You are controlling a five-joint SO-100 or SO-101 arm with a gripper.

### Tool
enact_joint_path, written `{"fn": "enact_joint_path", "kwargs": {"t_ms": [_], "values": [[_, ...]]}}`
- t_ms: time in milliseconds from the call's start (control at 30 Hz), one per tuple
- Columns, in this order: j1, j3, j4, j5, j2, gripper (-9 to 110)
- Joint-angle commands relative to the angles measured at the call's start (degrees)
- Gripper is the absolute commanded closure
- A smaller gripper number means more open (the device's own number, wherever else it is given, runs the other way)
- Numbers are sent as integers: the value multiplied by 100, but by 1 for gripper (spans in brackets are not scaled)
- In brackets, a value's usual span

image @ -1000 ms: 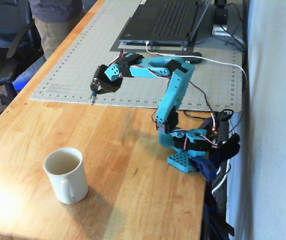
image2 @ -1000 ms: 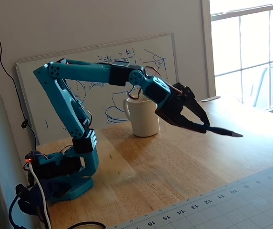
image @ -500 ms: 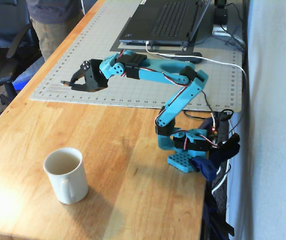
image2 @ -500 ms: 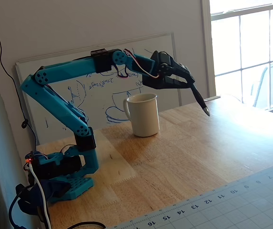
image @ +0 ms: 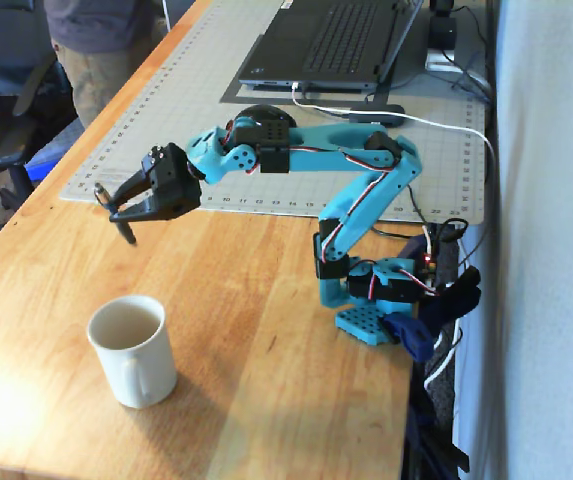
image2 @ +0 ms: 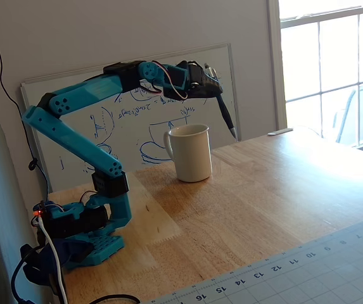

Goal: Grasp a pen and put it in a mug.

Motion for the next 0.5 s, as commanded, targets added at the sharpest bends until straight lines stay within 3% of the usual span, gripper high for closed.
{"fn": "enact_joint_path", "kwargs": {"t_ms": [0, 467], "values": [[-396, -281, -53, 413, 589, 100], [-1872, -185, -53, 1450, 1002, 100]]}}
